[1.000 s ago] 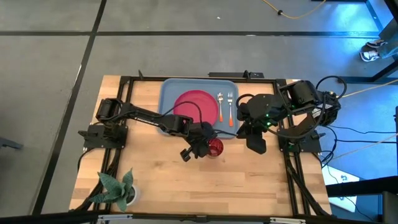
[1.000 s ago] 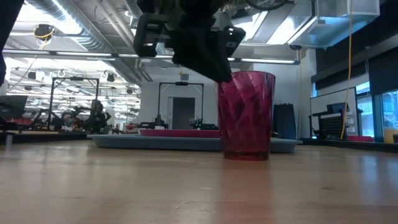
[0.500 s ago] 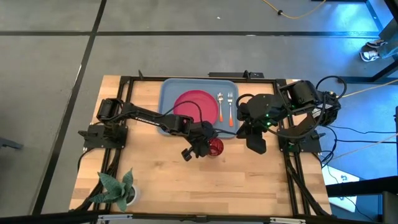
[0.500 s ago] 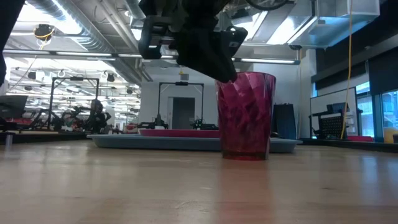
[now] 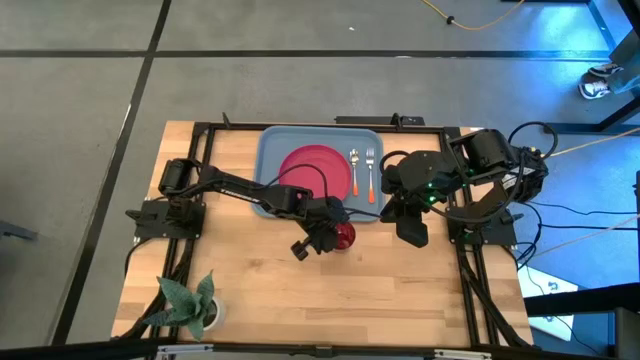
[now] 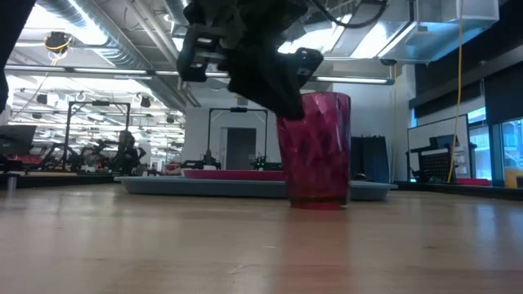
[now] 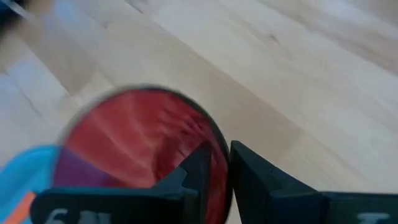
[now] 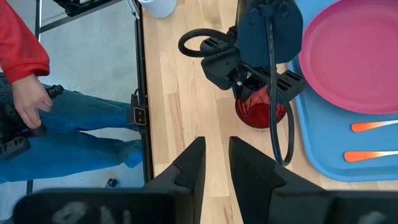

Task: Pick and place plate/cup/fork/spoon on tray
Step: Put the red glass on the blue serving tray at the top left of the pink plate

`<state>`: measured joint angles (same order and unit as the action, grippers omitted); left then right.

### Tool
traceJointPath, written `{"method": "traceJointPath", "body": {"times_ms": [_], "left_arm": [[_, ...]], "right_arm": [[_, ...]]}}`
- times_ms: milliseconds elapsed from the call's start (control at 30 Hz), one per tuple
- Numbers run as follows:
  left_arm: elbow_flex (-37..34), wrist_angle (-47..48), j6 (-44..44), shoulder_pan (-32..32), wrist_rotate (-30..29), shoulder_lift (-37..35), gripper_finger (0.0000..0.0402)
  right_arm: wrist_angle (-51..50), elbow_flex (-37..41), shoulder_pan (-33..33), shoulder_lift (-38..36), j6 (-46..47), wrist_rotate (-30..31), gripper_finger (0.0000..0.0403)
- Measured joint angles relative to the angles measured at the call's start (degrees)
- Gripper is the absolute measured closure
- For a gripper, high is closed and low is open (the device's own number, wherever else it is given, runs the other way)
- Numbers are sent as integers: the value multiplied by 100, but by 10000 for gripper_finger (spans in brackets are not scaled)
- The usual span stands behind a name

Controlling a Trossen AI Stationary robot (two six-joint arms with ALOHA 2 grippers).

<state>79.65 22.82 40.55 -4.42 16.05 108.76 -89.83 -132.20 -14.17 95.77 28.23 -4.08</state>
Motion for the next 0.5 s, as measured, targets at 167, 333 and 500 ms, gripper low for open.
{"method": "traceJointPath", "body": {"times_ms": [167, 333, 500], "left_arm": [[-6, -80, -10, 19, -57, 65, 353], [6, -92, 42, 19, -180, 42, 390], [-3, 77, 47, 41, -432, -81, 395]], "right_arm": [[4, 0, 0, -5, 0, 0, 327], [18, 0, 0, -5, 0, -2, 327], [26, 0, 0, -5, -7, -2, 327]]}}
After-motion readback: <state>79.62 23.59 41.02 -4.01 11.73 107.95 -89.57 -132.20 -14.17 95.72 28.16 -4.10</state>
